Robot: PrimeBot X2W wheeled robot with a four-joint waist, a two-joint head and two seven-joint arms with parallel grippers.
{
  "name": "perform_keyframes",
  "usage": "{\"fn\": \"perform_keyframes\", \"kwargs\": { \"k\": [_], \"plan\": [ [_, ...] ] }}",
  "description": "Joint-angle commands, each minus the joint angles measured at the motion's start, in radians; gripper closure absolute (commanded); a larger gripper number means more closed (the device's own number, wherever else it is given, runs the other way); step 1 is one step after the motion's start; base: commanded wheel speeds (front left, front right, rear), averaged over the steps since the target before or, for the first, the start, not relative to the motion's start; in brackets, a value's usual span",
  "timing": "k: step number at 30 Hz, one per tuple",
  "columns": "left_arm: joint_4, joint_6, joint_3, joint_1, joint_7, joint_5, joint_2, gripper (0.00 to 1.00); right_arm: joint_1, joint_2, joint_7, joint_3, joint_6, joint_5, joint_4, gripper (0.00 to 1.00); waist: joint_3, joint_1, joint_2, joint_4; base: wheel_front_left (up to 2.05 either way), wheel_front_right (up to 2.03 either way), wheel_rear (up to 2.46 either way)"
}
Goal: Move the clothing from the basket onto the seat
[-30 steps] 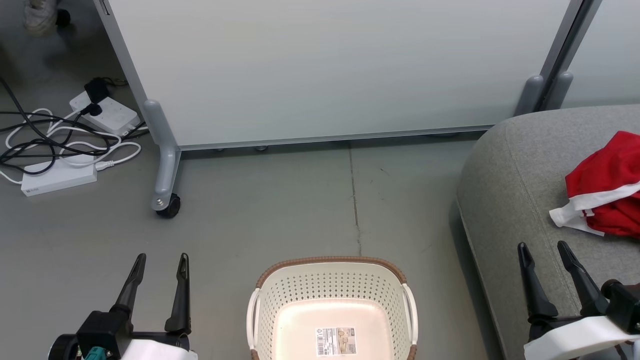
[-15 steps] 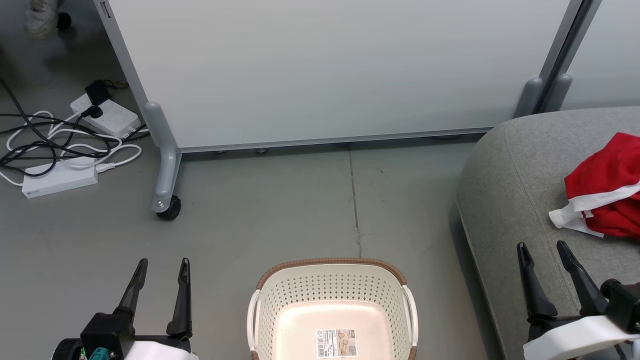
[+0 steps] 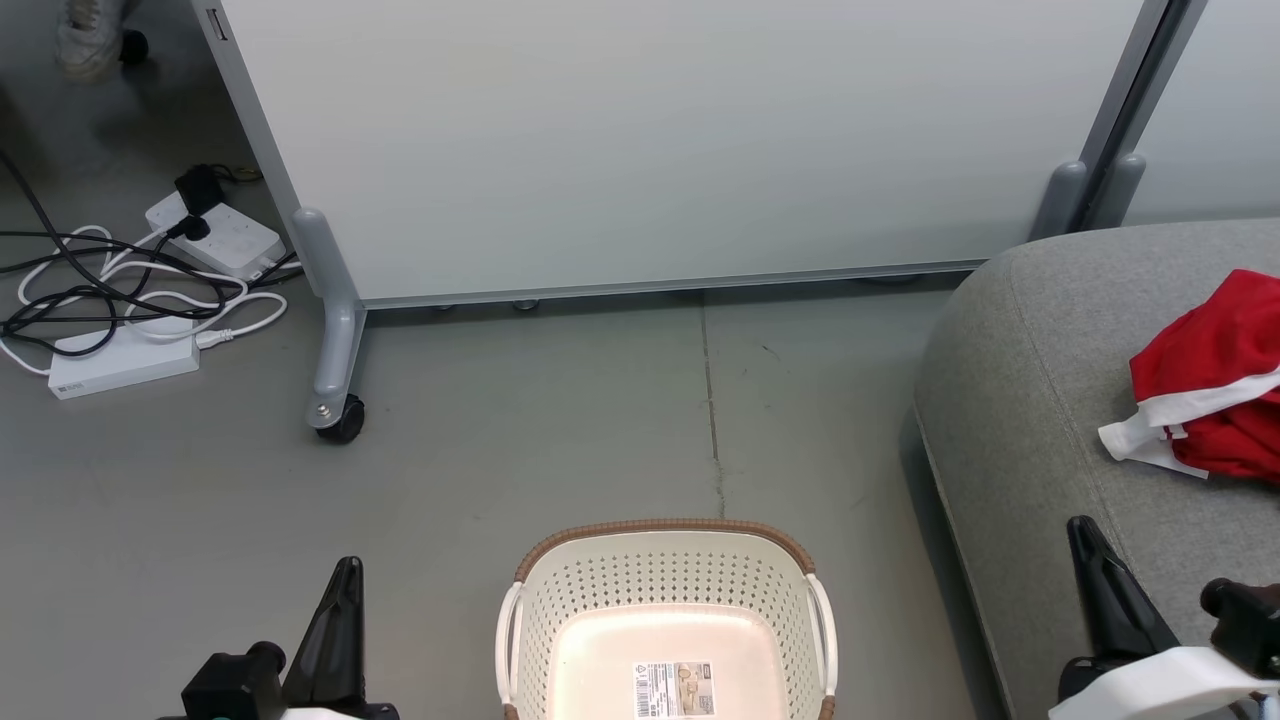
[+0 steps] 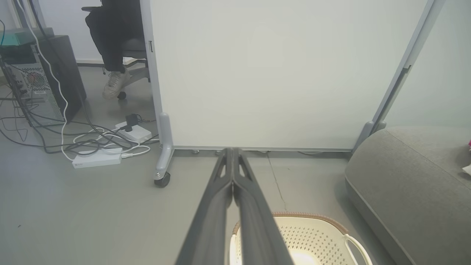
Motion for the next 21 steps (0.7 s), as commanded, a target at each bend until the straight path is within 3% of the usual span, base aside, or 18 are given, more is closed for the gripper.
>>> {"fn": "perform_keyframes", "kwargs": {
  "k": [1, 21],
  "plan": [
    [-0.024, -0.009, 0.002, -0.012, -0.001, -0.041, 0.005, 1.0, -0.018, -0.012, 0.019, -0.022, 0.0, 0.051, -0.006, 1.0, 0.0, 0.0, 0.0, 0.0, 0.0, 0.0, 0.0],
    [-0.054, -0.071, -0.028, -0.014, -0.003, -0.353, -0.028, 1.0, -0.056, -0.048, 0.19, -0.171, 0.0, 0.405, 0.064, 1.0, 0.002, 0.0, 0.0, 0.001, 0.0, 0.0, 0.0]
  ]
}}
